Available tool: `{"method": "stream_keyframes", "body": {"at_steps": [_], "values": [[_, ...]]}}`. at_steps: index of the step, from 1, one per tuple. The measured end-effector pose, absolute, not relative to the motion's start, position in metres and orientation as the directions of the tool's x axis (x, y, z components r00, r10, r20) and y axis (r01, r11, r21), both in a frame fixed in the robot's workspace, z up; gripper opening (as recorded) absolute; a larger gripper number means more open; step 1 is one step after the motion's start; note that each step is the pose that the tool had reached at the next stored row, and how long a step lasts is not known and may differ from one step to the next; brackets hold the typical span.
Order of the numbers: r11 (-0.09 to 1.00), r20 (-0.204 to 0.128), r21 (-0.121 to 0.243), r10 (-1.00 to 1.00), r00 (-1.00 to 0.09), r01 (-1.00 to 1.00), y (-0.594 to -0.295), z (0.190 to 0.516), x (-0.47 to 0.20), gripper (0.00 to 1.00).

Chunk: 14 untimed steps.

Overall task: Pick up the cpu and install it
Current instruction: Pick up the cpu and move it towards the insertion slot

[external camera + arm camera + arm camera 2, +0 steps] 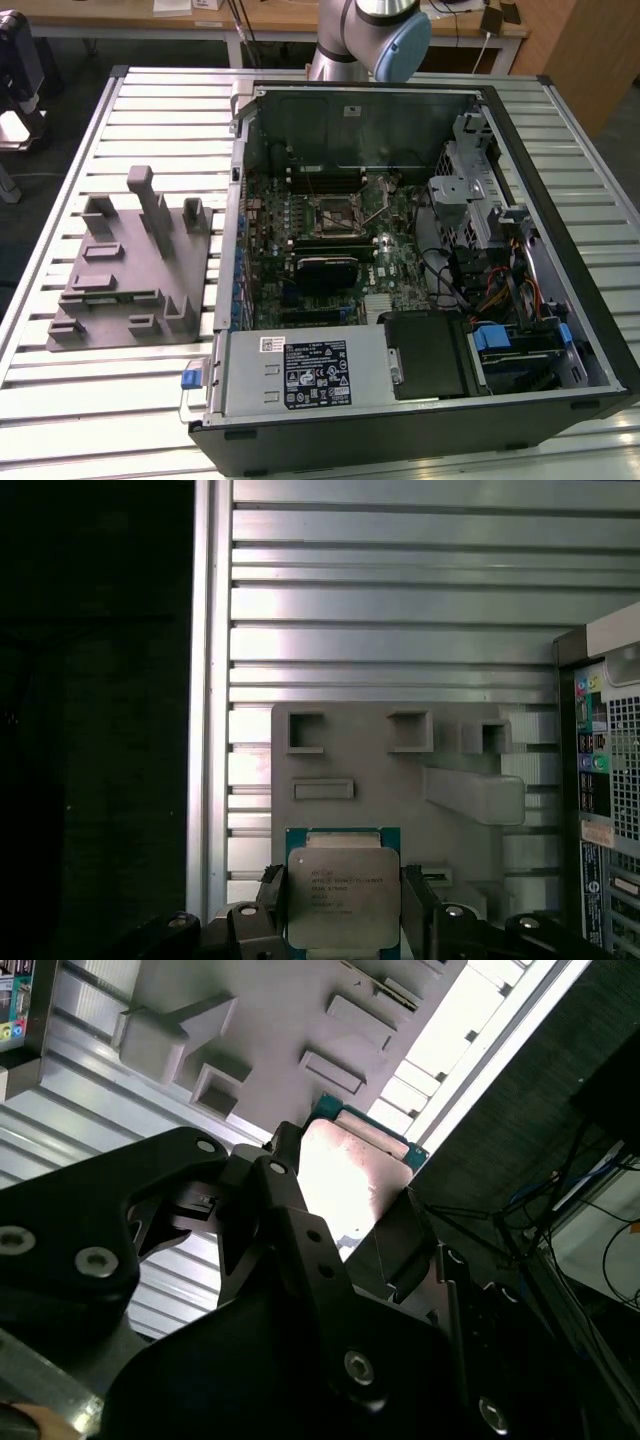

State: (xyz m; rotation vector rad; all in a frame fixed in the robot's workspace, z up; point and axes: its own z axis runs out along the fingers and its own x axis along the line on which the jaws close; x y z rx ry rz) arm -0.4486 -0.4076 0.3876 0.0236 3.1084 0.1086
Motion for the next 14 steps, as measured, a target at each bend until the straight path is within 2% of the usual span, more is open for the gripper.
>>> {"method": "stream_keyframes", "body": {"at_steps": [14], "values": [[0.997, -0.030, 0.070, 0.016, -0.999, 0.014, -0.408, 0.388, -0.425, 0.54]]}}
